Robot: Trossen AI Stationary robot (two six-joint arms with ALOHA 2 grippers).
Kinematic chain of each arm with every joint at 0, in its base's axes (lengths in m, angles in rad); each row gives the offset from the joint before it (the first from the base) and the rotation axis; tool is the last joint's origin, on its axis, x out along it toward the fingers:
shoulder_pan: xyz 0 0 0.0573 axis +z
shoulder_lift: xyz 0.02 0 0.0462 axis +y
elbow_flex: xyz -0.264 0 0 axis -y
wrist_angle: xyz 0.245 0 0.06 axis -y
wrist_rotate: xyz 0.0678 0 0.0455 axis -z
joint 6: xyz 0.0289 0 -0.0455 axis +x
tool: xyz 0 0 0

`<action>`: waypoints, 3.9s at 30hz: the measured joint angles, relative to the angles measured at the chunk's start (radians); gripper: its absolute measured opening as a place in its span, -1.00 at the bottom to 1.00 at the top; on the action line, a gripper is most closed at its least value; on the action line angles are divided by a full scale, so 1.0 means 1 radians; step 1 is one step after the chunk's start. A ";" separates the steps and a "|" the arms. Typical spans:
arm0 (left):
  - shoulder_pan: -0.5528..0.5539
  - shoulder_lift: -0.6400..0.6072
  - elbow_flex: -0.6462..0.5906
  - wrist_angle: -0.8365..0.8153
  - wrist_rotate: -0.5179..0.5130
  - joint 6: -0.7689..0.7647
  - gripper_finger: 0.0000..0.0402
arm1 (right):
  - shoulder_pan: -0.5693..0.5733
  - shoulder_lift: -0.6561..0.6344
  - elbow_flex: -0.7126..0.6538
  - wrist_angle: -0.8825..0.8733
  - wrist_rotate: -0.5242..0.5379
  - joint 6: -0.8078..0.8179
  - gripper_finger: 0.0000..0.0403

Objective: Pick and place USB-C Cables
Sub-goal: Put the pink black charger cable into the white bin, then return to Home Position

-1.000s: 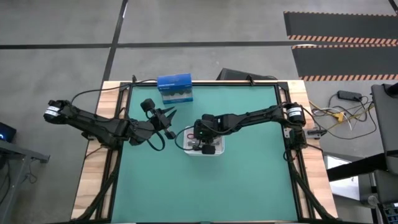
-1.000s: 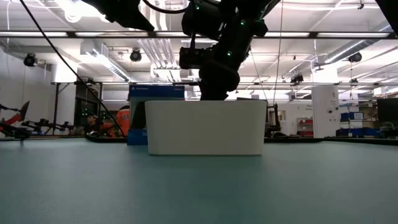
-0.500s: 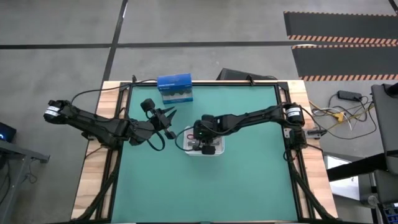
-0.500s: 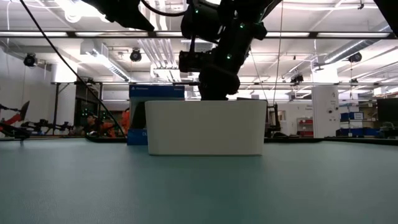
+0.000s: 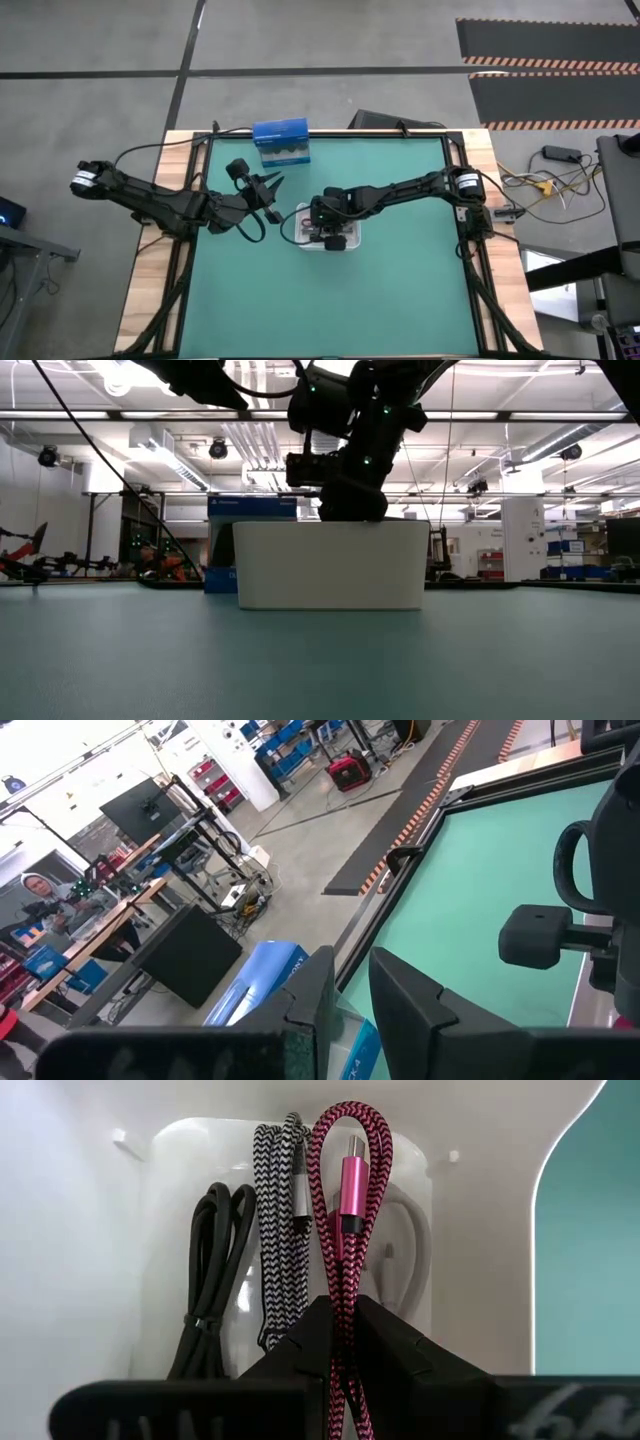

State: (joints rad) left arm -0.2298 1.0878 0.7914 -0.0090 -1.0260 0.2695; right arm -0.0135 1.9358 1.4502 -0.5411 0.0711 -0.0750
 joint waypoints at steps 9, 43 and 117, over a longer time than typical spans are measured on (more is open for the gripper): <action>0.000 0.000 0.000 0.000 0.000 0.000 -0.74 | 0.000 0.000 0.000 -0.001 0.005 -0.002 -0.87; 0.000 0.000 0.000 -0.001 0.000 0.000 -0.74 | 0.021 -0.142 -0.003 -0.023 0.010 0.044 -0.56; -0.052 -0.964 -0.461 -0.125 0.758 -0.019 -0.74 | 0.043 -1.337 -1.055 0.628 0.168 -0.042 -0.69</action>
State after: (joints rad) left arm -0.2817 0.1239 0.3302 -0.1339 -0.2680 0.2504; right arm 0.0297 0.5990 0.3957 0.0864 0.2390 -0.1165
